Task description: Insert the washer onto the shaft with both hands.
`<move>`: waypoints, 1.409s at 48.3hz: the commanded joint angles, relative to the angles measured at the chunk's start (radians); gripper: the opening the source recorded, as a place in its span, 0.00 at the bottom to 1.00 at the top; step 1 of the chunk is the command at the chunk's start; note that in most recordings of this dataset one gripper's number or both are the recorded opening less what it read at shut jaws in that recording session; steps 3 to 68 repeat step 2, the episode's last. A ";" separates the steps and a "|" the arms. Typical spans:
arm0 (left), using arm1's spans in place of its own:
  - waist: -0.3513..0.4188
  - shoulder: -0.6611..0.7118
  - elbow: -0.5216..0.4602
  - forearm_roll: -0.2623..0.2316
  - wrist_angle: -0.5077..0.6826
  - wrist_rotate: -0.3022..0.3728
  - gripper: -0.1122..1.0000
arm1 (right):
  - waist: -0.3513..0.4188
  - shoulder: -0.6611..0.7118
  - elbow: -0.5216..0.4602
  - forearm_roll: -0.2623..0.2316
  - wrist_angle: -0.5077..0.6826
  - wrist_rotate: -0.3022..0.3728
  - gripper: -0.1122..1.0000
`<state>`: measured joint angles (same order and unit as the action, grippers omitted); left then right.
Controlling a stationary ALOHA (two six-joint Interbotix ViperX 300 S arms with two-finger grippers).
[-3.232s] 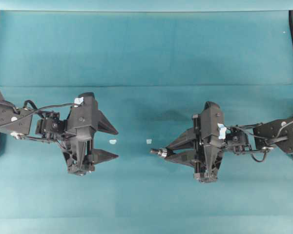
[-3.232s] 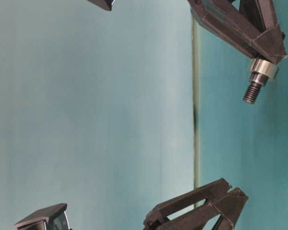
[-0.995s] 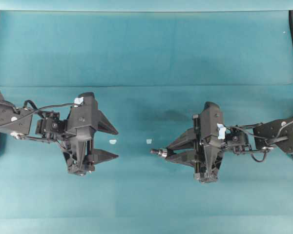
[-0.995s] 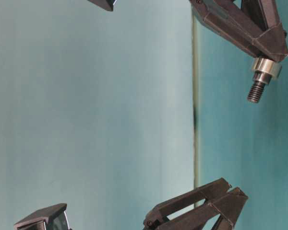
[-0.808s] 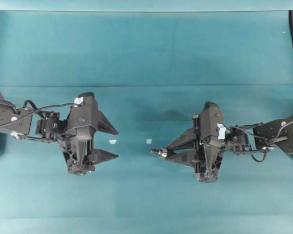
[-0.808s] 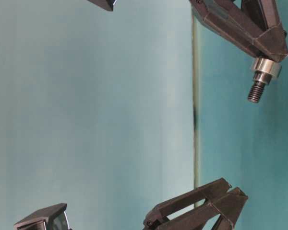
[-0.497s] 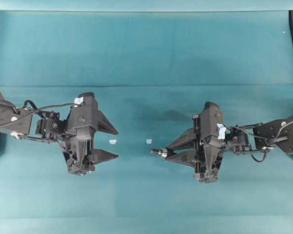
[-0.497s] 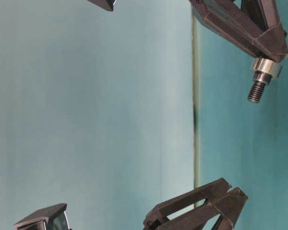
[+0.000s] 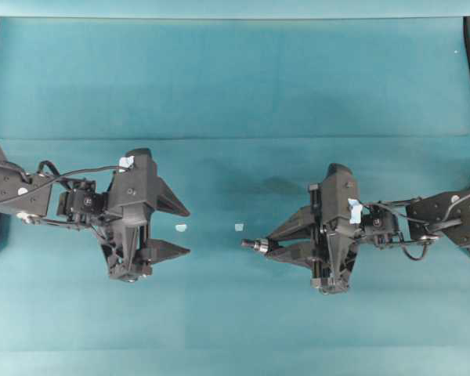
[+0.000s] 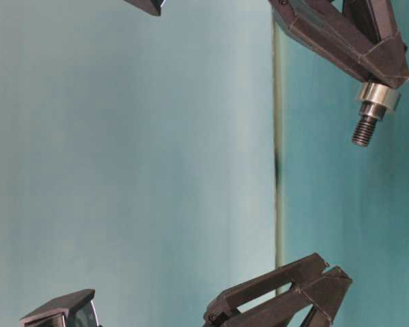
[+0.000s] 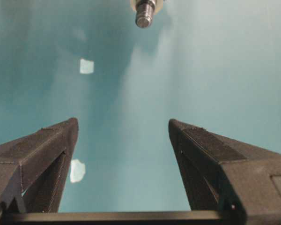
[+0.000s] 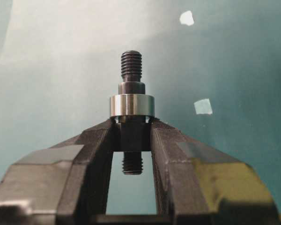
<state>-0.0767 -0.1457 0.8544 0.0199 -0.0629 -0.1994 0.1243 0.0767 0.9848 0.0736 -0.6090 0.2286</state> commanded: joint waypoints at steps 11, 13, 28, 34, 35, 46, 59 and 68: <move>-0.002 -0.008 -0.014 0.002 -0.005 -0.002 0.86 | -0.002 -0.006 -0.011 0.002 -0.006 0.002 0.10; -0.002 -0.008 -0.014 0.002 -0.005 -0.002 0.86 | -0.002 -0.006 -0.011 0.002 -0.006 0.002 0.10; -0.002 -0.008 -0.014 0.002 -0.005 -0.002 0.86 | -0.002 -0.006 -0.011 0.002 -0.006 0.002 0.10; -0.002 -0.008 -0.014 0.002 -0.005 -0.002 0.86 | -0.002 -0.006 -0.011 0.002 -0.006 0.002 0.10; -0.002 -0.008 -0.014 0.002 -0.005 -0.002 0.86 | -0.002 -0.006 -0.011 0.002 -0.006 0.002 0.10; -0.002 -0.008 -0.014 0.002 -0.005 -0.002 0.86 | -0.002 -0.006 -0.011 0.002 -0.006 0.002 0.10; -0.002 -0.008 -0.014 0.002 -0.005 -0.002 0.86 | -0.002 -0.006 -0.011 0.002 -0.006 0.002 0.10; -0.002 -0.008 -0.014 0.002 -0.005 -0.002 0.86 | -0.002 -0.006 -0.011 0.002 -0.006 0.002 0.10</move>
